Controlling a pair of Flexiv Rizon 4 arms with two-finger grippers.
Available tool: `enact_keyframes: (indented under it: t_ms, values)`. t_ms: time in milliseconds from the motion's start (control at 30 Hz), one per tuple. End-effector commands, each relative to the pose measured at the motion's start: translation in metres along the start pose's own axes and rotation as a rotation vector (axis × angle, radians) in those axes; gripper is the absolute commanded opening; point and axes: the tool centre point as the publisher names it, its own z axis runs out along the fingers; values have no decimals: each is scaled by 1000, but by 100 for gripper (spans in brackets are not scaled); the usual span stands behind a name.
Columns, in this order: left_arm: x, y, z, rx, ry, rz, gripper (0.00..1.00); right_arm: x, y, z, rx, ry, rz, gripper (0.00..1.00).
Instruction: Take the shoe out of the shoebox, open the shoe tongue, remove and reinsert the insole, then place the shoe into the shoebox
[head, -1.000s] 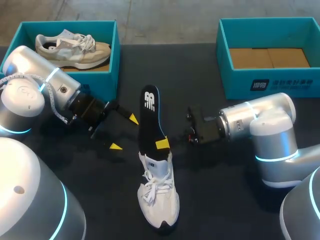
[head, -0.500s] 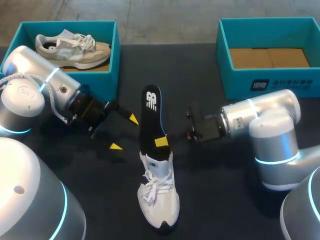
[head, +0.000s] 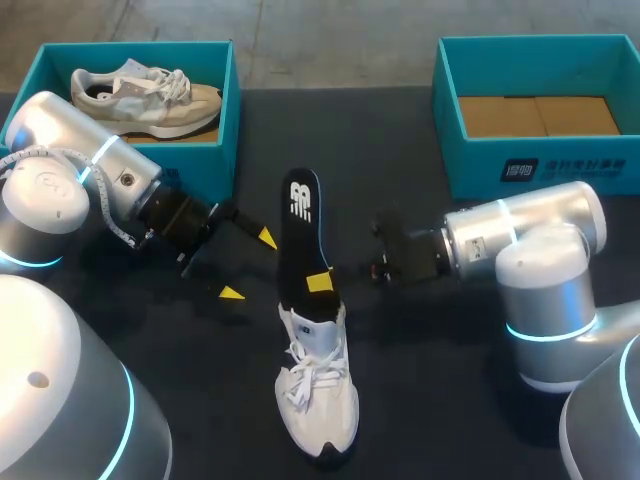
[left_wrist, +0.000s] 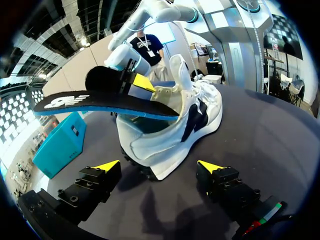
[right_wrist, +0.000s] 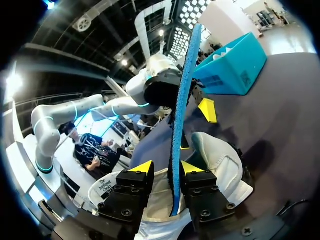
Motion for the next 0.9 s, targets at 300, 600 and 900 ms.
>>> enact_keyframes:
  t_ms: [300, 600, 900]
  values:
    - [0, 0, 0, -1, 2, 1, 100, 1, 5, 10, -4, -24, -6, 32]
    - [0, 0, 0, -1, 2, 1, 100, -2, 7, 18, -24, -18, -9, 31]
    - [0, 0, 0, -1, 2, 1, 100, -4, 9, 22, -35, -5, -14, 27]
